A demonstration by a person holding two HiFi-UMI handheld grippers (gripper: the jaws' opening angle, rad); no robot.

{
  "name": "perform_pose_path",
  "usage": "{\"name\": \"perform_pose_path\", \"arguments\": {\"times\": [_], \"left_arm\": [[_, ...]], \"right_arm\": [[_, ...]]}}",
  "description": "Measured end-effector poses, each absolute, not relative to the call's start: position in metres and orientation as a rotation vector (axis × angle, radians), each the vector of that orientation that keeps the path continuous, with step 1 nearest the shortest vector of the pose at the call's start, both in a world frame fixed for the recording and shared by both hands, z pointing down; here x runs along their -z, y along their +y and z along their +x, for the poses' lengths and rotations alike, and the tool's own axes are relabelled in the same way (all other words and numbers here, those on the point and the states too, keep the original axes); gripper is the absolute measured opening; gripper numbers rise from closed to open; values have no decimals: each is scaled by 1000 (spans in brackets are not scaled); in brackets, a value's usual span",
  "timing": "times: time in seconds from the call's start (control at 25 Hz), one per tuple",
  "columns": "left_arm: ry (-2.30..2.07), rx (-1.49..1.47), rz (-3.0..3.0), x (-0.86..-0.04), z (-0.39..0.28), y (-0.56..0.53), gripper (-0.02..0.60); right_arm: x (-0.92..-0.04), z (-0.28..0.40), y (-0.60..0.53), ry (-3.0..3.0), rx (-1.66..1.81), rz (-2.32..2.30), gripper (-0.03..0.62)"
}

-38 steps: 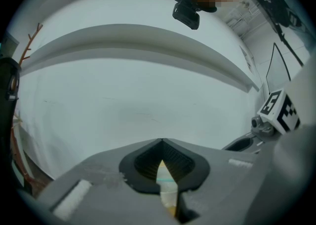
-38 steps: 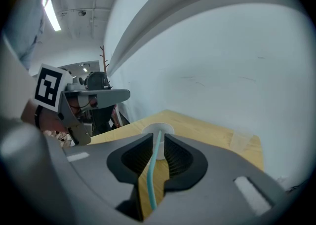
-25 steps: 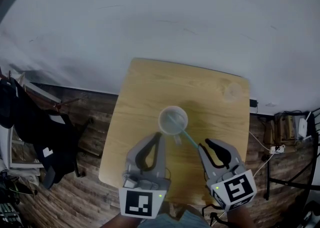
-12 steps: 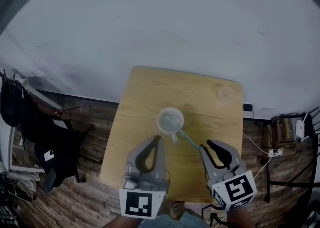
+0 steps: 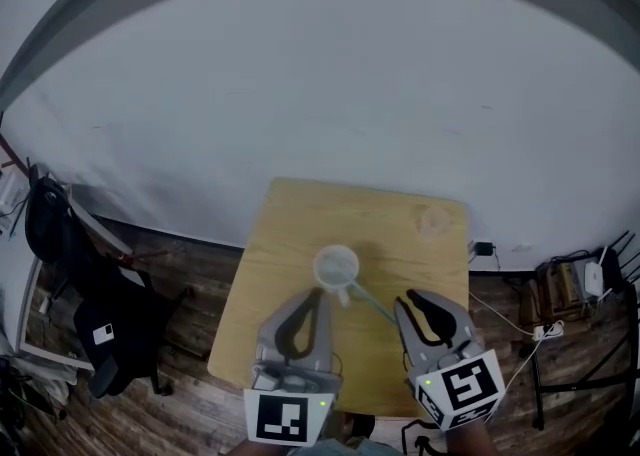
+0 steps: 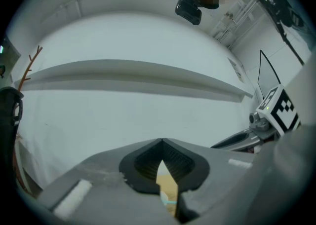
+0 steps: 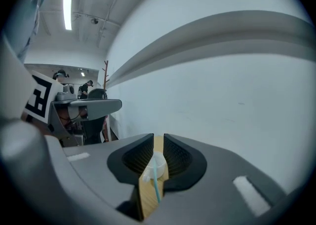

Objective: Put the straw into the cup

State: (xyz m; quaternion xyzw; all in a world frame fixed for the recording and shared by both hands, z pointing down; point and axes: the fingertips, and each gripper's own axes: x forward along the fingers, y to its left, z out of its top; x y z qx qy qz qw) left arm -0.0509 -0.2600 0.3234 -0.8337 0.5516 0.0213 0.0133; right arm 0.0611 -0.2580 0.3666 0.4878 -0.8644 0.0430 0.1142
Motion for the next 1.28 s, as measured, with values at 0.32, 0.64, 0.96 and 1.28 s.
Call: {"name": "perform_pose_path", "arguments": {"times": [0.32, 0.64, 0.96, 1.28], "left_arm": [[1691, -124, -2499, -283, -49, -240, 17], [1662, -157, -2445, -261, -44, -226, 17], [1650, -164, -2440, -258, -39, -219, 17], [1652, -154, -2431, -257, -42, -219, 17]], "right_arm": [[-312, 55, -248, -2624, 22, 1507, 8], [-289, 51, -238, -2657, 77, 1518, 6], [-281, 50, -234, -2680, 103, 1523, 6], [-280, 46, -233, -2693, 103, 1514, 6]]}}
